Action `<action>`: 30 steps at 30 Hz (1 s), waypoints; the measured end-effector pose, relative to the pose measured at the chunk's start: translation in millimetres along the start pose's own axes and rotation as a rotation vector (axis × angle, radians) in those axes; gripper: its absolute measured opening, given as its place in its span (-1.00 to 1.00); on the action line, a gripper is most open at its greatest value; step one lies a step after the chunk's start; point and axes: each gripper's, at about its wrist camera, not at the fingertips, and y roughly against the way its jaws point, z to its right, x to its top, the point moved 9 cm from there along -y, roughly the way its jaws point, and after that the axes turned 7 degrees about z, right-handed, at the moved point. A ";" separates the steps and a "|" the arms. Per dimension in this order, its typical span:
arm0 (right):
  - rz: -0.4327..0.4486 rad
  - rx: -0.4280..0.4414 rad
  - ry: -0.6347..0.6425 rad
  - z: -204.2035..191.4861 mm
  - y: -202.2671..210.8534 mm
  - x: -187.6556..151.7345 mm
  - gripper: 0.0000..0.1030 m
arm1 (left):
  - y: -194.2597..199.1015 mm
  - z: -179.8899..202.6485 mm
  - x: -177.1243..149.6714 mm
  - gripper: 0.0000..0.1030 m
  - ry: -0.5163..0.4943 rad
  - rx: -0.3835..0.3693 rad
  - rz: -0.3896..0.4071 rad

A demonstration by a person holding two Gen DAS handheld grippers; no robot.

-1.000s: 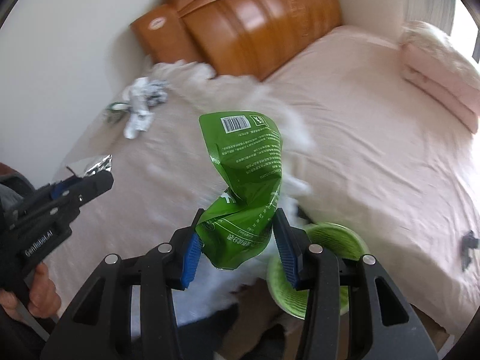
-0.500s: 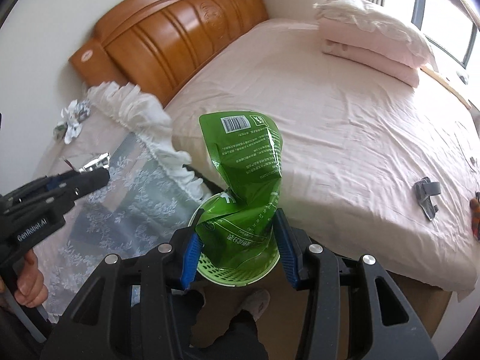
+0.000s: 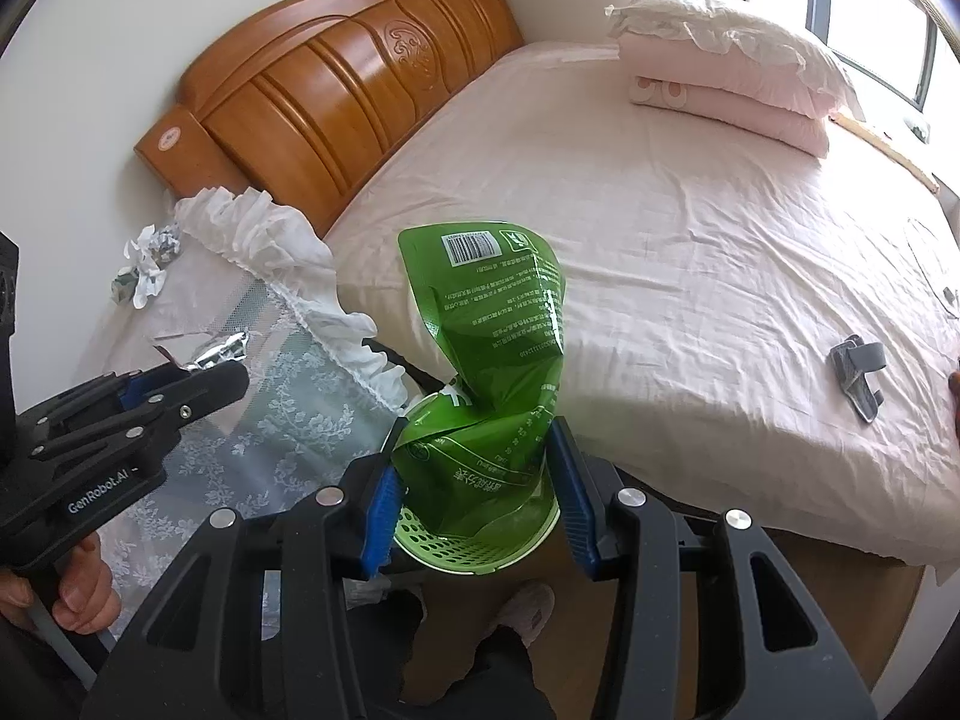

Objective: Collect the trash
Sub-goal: 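Carry the red wrapper and green bag to the wastebasket and open both tools, then move both tools back over the bed toward the remaining wrappers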

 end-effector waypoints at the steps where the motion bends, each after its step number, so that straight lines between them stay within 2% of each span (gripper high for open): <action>1: -0.001 0.001 0.001 -0.2 -0.3 0.2 -0.11 | -1.2 0.7 -0.8 -0.38 -0.005 -0.002 -0.005; 5: -0.001 0.002 -0.005 0.2 -0.8 0.7 -0.10 | -7.4 6.5 -6.7 -0.20 -0.029 -0.012 -0.036; 7: -0.001 0.004 -0.011 0.2 -1.4 1.4 -0.10 | -8.8 8.4 -8.1 0.16 -0.033 -0.013 -0.045; 8: -0.001 0.004 -0.013 -0.3 -1.7 1.6 -0.10 | -8.2 8.4 -8.2 0.48 -0.033 -0.008 -0.045; 9: 0.000 0.005 -0.014 0.1 -1.8 1.8 -0.10 | -6.5 6.9 -7.2 0.66 -0.032 0.003 -0.035; 12: -0.002 0.007 -0.017 -0.5 -3.1 1.8 -0.10 | -1.5 4.8 -3.2 0.84 -0.030 0.009 -0.012; 20: -0.013 0.018 -0.009 -7.2 -7.5 -0.9 -0.07 | 2.2 -6.1 -4.2 0.85 0.009 0.027 -0.016; 30: -0.049 0.045 0.031 -25.4 -22.7 -6.4 -0.05 | 12.5 -33.7 -8.8 0.85 0.071 0.091 -0.001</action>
